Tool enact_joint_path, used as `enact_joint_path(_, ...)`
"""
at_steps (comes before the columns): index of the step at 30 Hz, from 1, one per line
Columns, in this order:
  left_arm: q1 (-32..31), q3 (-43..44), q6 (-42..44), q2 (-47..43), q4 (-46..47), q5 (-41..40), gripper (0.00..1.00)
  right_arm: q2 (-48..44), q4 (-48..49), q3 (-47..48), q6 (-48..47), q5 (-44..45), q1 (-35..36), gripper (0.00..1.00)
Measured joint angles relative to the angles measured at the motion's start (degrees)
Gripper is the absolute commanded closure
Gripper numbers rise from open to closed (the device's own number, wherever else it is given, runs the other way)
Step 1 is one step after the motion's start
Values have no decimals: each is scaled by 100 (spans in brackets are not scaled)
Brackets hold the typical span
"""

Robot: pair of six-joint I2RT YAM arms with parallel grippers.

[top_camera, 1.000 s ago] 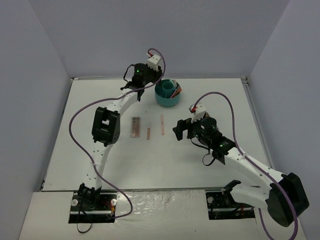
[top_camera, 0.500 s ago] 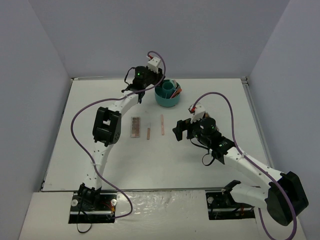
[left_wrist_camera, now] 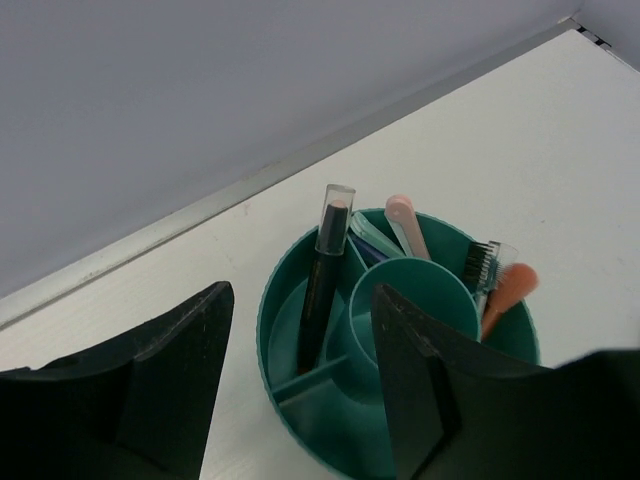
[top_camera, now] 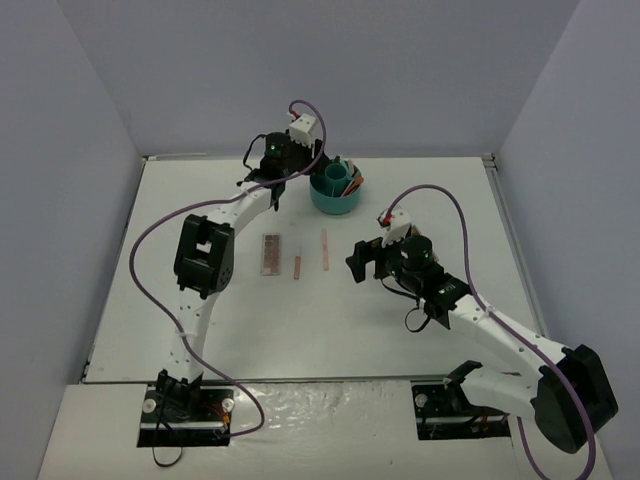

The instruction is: Organize the makeup

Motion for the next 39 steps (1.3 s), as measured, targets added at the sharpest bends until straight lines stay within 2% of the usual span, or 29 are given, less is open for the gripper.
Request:
enact_joint_path(3, -43, -464, -178, -694, -351, -316, 33, -58, -53, 0, 12, 25, 0, 0)
enact_joint_path(6, -158, -1015, -401, -1657, -823, -737, 23, -161, -160, 0, 27, 85, 0, 0)
enact_joint_path(10, -540, -1656, -677, -2860, -1482, -1316, 20, -339, -311, 0, 69, 235, -22, 0)
enact_joint_path(14, -1025, -1999, -992, -3424, -2300, -1680, 19, -503, -375, 0, 154, 348, -39, 0)
enact_joint_path(18, -1272, -2307, -1340, -3391, -3203, -1991, 18, -584, -400, 0, 195, 403, -44, 0)
enact_joint_path(26, -1149, -2379, -1694, -2655, -4689, -2158, 24, -757, -541, -5, 267, 430, -66, 0)
enact_joint_path(33, -1040, -2196, -1765, -1980, -5189, -2095, 31, -1000, -592, -95, 321, 455, -70, 0)
enact_joint_path(39, -891, -1982, -1868, -1488, -5220, -1777, 39, -1003, -618, -96, 326, 467, -70, 0)
